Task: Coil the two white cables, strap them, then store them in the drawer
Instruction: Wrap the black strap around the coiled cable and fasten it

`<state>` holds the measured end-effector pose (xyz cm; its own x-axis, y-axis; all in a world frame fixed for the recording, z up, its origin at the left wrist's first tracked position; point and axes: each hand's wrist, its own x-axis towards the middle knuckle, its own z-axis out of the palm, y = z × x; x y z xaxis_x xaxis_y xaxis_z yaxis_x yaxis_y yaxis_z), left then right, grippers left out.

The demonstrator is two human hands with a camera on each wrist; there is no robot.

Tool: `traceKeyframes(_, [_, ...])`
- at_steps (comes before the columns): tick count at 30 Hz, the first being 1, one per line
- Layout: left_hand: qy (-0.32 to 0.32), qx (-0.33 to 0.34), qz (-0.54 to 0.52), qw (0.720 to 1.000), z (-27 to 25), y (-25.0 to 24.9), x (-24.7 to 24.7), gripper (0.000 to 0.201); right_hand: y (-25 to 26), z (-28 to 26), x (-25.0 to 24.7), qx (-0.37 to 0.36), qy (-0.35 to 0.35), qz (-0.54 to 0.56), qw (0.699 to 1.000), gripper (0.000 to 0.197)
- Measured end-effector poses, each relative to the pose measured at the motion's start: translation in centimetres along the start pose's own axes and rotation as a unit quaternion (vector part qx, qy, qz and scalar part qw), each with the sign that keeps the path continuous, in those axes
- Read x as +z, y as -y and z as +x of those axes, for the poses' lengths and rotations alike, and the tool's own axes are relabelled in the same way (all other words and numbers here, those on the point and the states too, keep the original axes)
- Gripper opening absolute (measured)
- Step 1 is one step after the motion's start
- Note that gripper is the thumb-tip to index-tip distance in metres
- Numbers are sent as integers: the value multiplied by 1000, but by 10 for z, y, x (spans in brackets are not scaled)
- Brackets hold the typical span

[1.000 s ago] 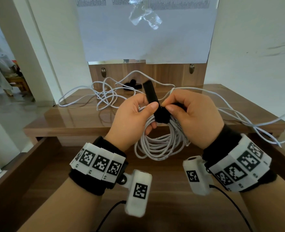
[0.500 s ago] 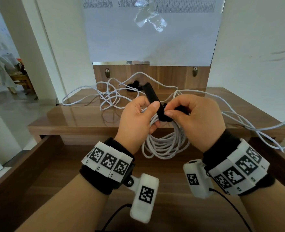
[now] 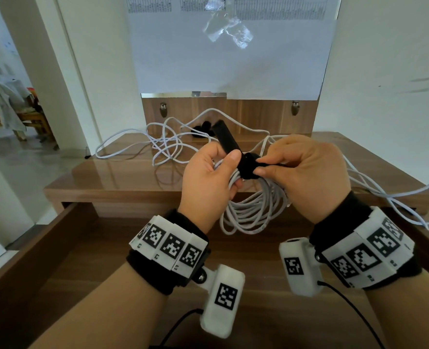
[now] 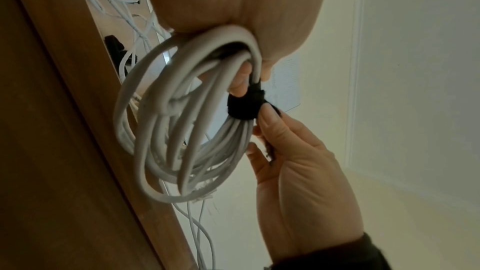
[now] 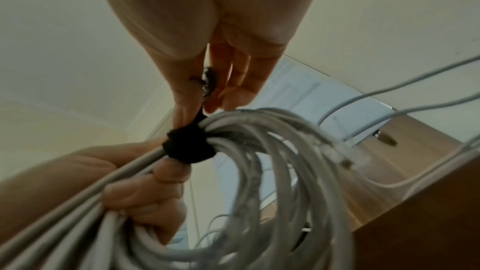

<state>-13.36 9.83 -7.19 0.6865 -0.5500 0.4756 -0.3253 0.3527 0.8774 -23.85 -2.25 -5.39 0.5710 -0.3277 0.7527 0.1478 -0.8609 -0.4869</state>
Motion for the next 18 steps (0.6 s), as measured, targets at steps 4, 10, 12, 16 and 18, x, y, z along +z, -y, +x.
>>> traceKeyframes(4, [-1,-9,-6,1000,1,-1,0,20,-3,-2,0,-48,16,-31,998,11])
traceKeyframes(10, [24,-57,-112,992,0,-8,1,43,-2,-4,4,-98,-3,-87,991,13])
traceKeyframes(12, [27,-69,-135,988,0,-11,0,37,1,-6,6,-114,9,-83,990,14])
traceKeyframes(16, [17,-79,-145,986,0,-15,-3,37,4,-6,7,-49,57,41,996,33])
traceKeyframes(18, [28,-86,-137,986,0,-16,-5,35,2,-3,4,13,62,165,984,38])
